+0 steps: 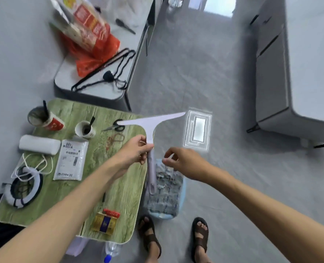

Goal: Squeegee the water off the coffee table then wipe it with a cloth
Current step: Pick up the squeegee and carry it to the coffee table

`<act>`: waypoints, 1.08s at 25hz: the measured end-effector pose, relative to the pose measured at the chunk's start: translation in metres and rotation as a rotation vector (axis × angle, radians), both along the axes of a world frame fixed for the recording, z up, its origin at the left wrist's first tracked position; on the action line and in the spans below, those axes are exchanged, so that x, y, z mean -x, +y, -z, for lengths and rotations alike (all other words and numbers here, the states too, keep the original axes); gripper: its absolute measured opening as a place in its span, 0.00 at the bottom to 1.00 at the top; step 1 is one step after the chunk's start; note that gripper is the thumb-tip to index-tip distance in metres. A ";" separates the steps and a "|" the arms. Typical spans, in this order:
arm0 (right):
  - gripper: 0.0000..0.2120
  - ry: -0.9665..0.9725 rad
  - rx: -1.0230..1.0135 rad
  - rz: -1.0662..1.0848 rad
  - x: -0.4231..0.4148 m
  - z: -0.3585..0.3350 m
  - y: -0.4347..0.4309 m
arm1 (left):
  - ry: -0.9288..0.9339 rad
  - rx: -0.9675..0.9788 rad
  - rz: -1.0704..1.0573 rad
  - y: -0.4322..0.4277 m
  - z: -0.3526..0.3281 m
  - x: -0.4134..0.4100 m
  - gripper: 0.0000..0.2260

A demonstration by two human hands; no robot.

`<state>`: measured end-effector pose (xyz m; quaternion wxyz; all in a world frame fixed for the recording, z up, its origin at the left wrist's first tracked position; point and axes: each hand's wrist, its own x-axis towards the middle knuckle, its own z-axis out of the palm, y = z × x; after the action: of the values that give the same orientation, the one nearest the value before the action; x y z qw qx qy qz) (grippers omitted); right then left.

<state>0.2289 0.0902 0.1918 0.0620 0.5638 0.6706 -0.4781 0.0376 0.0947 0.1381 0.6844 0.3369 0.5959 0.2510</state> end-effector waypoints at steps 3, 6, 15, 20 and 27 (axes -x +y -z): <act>0.14 0.096 -0.013 0.137 -0.040 -0.066 0.016 | -0.050 -0.028 -0.046 0.036 -0.083 -0.064 0.05; 0.06 0.169 -0.080 0.240 -0.098 -0.129 0.043 | -0.021 -0.093 -0.063 0.075 -0.154 -0.137 0.08; 0.03 -0.006 -0.305 0.355 -0.389 -0.216 0.153 | 0.225 -0.241 0.301 0.197 -0.280 -0.410 0.06; 0.09 -0.239 -0.306 0.363 -0.536 -0.230 0.219 | 0.883 -0.653 0.728 0.279 -0.309 -0.515 0.08; 0.11 -0.182 -0.193 0.508 -0.628 -0.208 0.377 | 0.843 -0.671 1.121 0.467 -0.286 -0.604 0.06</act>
<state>0.8574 0.4670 0.3998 -0.0541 0.7576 0.5420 -0.3597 0.6421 0.5615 0.4245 0.2861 0.8441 0.4386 -0.1152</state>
